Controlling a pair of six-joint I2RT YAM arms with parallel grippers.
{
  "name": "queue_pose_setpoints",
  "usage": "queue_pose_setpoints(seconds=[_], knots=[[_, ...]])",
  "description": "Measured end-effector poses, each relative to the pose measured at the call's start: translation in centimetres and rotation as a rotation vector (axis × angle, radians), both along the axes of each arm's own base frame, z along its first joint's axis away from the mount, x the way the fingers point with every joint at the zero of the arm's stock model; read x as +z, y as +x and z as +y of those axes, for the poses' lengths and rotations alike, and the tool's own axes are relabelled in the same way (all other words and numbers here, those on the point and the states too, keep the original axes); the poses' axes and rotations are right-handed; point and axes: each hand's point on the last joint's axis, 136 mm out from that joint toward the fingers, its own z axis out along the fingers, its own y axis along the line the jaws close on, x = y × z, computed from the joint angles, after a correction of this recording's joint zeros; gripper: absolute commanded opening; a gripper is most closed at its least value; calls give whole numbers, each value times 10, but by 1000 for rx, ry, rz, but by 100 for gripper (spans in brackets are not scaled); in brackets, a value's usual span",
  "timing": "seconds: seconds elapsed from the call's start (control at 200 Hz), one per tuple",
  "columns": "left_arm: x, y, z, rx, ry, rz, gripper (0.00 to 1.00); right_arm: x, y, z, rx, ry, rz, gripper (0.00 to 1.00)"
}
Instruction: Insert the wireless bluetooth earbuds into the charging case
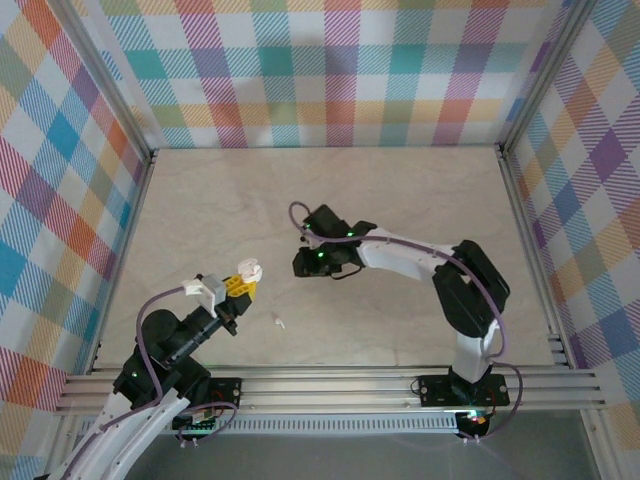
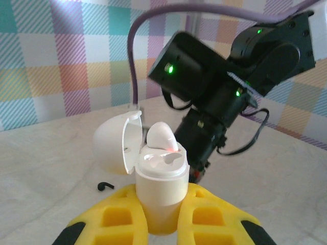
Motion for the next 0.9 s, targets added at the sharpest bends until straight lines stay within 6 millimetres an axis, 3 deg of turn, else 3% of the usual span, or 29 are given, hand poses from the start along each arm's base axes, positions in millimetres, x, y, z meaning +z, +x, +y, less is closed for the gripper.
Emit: queue_pose_setpoints(seconds=[0.215, 0.435, 0.64, 0.815, 0.9], knots=[[-6, 2, 5, 34, 11, 22, 0, -23, -45, 27, 149, -80, 39, 29], [-6, 3, 10, 58, 13, 24, 0, -29, -79, 44, 259, -114, 39, 39], [-9, 3, 12, 70, 24, 38, 0, -44, -93, 49, 309, -170, 40, 39], [-13, 2, 14, 74, 38, 58, 0, -53, -92, 46, 313, -207, 41, 40], [-16, 3, 15, 81, 45, 67, 0, -58, -91, 43, 311, -235, 37, 36]])
